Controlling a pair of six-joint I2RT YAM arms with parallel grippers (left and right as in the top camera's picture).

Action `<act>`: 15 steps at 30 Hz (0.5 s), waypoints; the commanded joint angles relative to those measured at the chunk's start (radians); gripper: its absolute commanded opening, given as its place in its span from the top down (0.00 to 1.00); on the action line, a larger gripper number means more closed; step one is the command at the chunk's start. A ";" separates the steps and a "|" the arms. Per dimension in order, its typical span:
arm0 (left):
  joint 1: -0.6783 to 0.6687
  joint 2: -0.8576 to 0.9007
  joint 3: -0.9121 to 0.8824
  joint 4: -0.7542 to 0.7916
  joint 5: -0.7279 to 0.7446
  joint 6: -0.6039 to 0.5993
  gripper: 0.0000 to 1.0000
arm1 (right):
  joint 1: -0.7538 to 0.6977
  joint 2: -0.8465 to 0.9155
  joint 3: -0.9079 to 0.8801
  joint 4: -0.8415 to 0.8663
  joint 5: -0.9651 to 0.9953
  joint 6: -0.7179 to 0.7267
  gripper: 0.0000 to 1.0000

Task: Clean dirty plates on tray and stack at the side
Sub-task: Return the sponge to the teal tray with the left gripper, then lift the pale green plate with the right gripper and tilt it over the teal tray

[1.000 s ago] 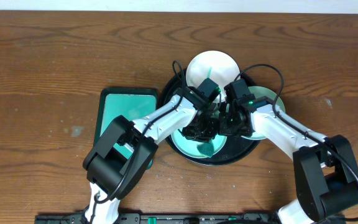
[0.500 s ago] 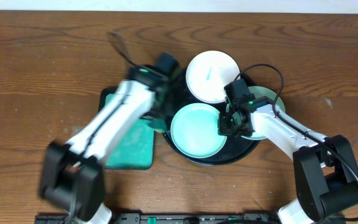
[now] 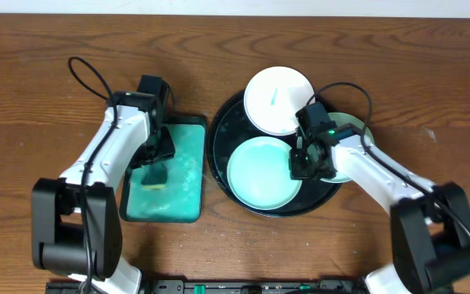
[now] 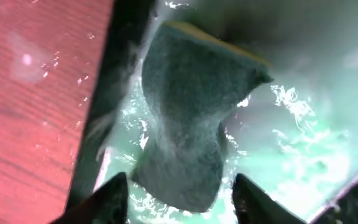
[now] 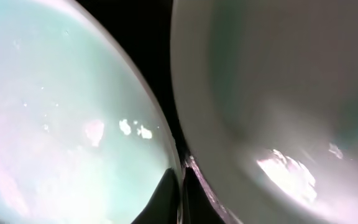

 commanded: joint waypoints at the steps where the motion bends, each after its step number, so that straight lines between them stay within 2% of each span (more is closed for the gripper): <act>1: 0.020 -0.101 0.052 -0.027 0.018 0.006 0.41 | -0.008 -0.162 0.060 -0.008 0.063 -0.082 0.99; 4: 0.022 -0.251 0.081 -0.027 0.031 0.016 0.34 | 0.014 -0.276 0.104 0.049 0.080 -0.081 0.99; 8: 0.022 -0.430 0.096 -0.008 0.032 0.016 0.30 | 0.089 -0.324 0.122 0.209 0.124 -0.085 0.99; 15: 0.022 -0.729 0.096 0.034 0.032 0.016 0.21 | 0.301 -0.210 0.122 0.534 0.267 -0.112 0.99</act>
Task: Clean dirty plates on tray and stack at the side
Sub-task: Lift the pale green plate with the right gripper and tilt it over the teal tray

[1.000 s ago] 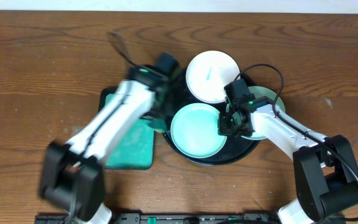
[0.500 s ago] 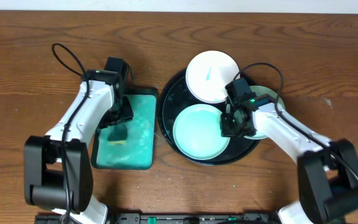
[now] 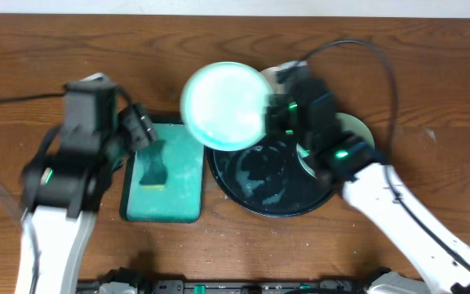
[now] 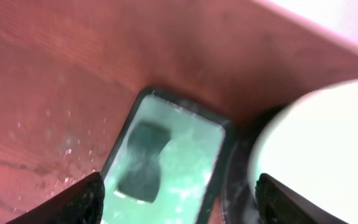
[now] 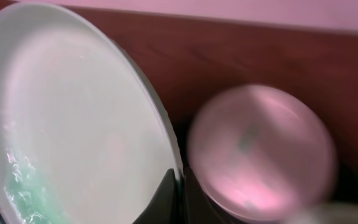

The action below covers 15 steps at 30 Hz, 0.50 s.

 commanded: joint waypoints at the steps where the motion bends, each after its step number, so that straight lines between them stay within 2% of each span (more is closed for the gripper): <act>1: 0.005 -0.129 0.011 0.001 0.002 0.010 0.21 | 0.118 0.114 0.006 0.118 0.116 -0.049 0.99; 6: 0.005 -0.243 0.011 -0.011 0.002 0.010 0.21 | 0.233 0.261 0.006 0.310 0.262 -0.256 0.99; 15: 0.005 -0.305 0.011 -0.011 0.002 0.010 0.21 | 0.425 0.204 0.006 0.421 0.573 -0.556 0.99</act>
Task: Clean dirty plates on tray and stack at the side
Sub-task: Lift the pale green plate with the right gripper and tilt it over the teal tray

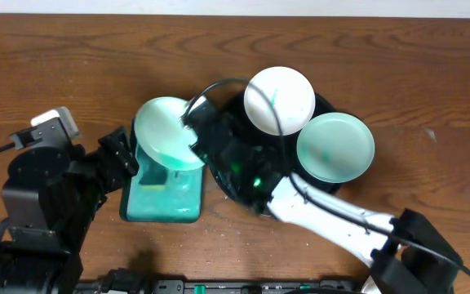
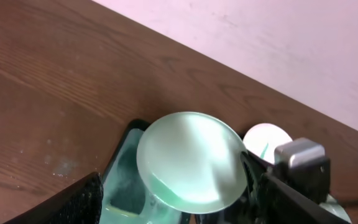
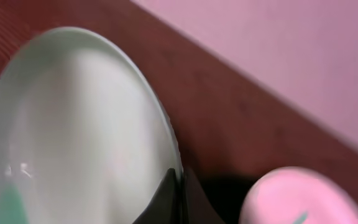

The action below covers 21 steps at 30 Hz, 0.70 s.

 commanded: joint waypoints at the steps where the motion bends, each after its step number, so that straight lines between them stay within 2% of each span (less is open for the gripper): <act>1: 0.005 0.000 0.011 -0.001 0.002 0.010 0.21 | 0.069 -0.070 0.013 0.028 0.207 -0.187 0.99; 5: 0.005 0.001 0.011 -0.001 0.003 0.010 0.21 | 0.114 -0.095 0.013 0.058 0.299 -0.252 0.99; 10: 0.005 0.001 0.011 -0.001 0.003 0.010 0.21 | 0.142 -0.125 0.013 0.101 0.315 -0.346 0.99; 15: 0.005 0.001 0.011 -0.001 0.002 0.010 0.21 | 0.157 -0.146 0.013 0.163 0.317 -0.499 0.99; 21: 0.005 0.001 0.011 -0.001 0.002 0.010 0.21 | 0.156 -0.146 0.013 0.177 0.318 -0.531 0.99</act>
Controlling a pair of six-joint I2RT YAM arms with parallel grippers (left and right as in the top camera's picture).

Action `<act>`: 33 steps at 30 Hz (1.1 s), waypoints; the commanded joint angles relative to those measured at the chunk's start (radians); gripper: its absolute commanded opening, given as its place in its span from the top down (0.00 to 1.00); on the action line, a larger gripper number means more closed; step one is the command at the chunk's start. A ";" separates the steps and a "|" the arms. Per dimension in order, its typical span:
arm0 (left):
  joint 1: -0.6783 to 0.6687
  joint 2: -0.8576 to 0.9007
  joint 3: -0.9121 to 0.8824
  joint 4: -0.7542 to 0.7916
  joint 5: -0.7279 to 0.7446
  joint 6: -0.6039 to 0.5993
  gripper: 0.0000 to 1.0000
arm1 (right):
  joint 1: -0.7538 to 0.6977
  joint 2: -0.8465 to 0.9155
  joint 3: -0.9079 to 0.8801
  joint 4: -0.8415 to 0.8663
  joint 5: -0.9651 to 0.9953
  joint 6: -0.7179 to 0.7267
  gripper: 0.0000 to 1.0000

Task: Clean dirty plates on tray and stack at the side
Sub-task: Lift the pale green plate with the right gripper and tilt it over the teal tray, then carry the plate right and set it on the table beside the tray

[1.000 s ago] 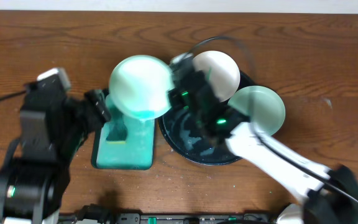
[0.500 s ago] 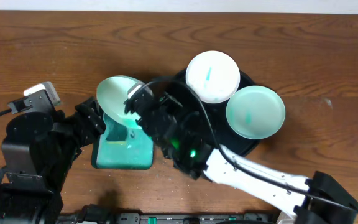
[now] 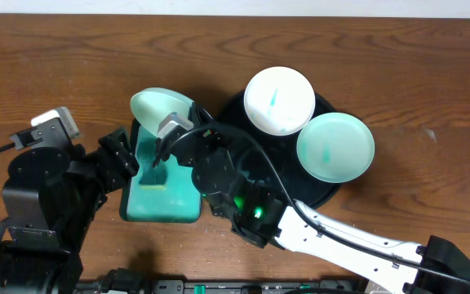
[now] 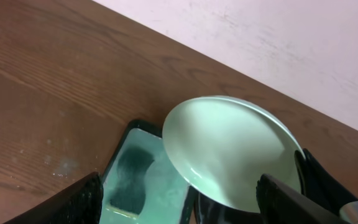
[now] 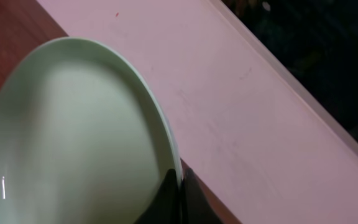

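Note:
My right gripper (image 3: 171, 131) is shut on the rim of a pale green plate (image 3: 160, 109), holding it steeply tilted above the far end of the green wash basin (image 3: 188, 194). In the right wrist view the plate (image 5: 73, 137) fills the left side, with the gripper (image 5: 179, 186) pinching its edge. A dark sponge (image 3: 155, 175) lies in the basin's soapy water. My left gripper (image 4: 179, 185) hangs open high over the basin's left side, holding nothing; below it I see the sponge (image 4: 131, 177) and plate (image 4: 229, 149).
A round black tray (image 3: 243, 155) sits right of the basin. On it are a white plate (image 3: 279, 100) with a green streak and a pale green plate (image 3: 335, 147) with a green smear, overhanging the tray's right rim. Bare wooden table (image 3: 47, 73) surrounds them.
The plate in my right gripper has shifted slightly toward the far left and is tilted much more steeply. The right arm stands higher. The left arm has not moved.
First my left gripper was open low over the sponge while my right was shut on the plate's rim on the black tray. Then the plate was off the tray and the left arm was raised. Then the plate was over the basin, now tipped steeply.

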 commanded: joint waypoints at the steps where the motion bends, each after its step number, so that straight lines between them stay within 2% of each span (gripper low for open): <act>1: 0.005 -0.001 0.011 -0.001 0.003 0.010 0.21 | 0.007 -0.023 0.013 0.008 0.021 -0.054 0.99; 17: 0.005 -0.001 0.011 -0.001 0.002 0.010 0.21 | 0.003 -0.023 0.013 0.025 0.021 -0.025 0.99; 18: 0.005 -0.001 0.011 -0.001 0.003 0.010 0.21 | -0.004 -0.023 0.013 0.013 0.021 0.015 0.99; 22: 0.005 -0.001 0.011 -0.001 0.003 0.010 0.21 | -0.088 -0.015 0.013 -0.172 -0.032 0.507 0.99; 23: 0.005 -0.001 0.011 -0.001 0.002 0.010 0.21 | -0.126 -0.009 0.013 -0.259 -0.111 0.684 0.99; 24: 0.005 -0.001 0.011 -0.001 0.003 0.010 0.21 | -0.154 -0.006 0.013 -0.310 -0.187 0.785 0.99; 26: 0.005 -0.001 0.011 -0.001 0.003 0.010 0.21 | -0.273 -0.004 0.013 -0.404 -0.572 0.990 0.99; 30: 0.005 -0.001 0.011 -0.001 0.002 0.010 0.21 | -0.478 -0.023 0.014 -0.391 -1.064 1.011 0.99; 33: 0.005 -0.001 0.011 -0.001 0.003 0.010 0.21 | -0.634 -0.071 0.014 -0.443 -1.165 1.011 0.99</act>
